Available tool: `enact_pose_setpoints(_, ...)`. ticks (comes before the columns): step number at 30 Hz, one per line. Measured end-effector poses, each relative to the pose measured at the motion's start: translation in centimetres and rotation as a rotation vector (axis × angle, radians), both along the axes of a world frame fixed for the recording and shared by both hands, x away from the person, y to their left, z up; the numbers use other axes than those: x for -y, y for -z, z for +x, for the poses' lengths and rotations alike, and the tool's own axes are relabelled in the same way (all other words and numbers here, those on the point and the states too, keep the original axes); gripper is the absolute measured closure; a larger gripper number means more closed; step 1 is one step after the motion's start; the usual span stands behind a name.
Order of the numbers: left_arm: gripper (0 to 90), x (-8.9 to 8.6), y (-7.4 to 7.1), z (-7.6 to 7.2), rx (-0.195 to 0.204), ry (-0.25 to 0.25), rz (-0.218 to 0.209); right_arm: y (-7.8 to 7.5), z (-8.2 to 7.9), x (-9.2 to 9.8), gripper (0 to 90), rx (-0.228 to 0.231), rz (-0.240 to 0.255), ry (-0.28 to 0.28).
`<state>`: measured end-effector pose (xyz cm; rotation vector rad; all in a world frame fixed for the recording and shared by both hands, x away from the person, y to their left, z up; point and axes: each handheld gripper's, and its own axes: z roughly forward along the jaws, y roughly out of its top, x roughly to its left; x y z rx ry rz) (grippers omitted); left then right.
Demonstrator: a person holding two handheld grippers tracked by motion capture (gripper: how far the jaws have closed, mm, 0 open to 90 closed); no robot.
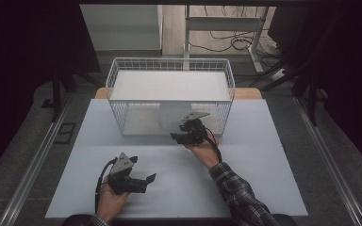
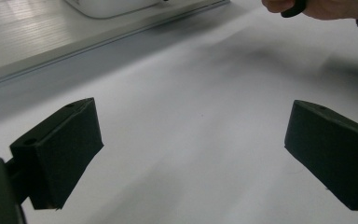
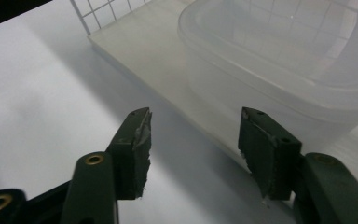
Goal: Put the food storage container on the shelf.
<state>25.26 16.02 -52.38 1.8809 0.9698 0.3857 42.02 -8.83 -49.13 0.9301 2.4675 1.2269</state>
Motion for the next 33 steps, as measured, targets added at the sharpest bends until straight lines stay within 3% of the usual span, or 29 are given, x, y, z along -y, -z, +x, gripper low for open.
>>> enact_pose_setpoints(12, 3.3, 0.0, 0.1, 0.1, -0.007, 0.003, -0.01, -0.3, -1.4, 1.0, 30.4, -0.014, 0.012, -0.019)
enact_pose_setpoints(25, 3.3, 0.0, 0.0, 0.1, -0.012, 0.012, -0.016, -1.2, -4.5, 3.7, 11.8, 0.014, 0.006, -0.046)
enact_pose_setpoints(33, 3.2, -0.1, 0.0, 0.0, -0.003, 0.007, -0.006, -1.1, -6.4, 5.5, 7.7, 0.025, 0.001, -0.049)
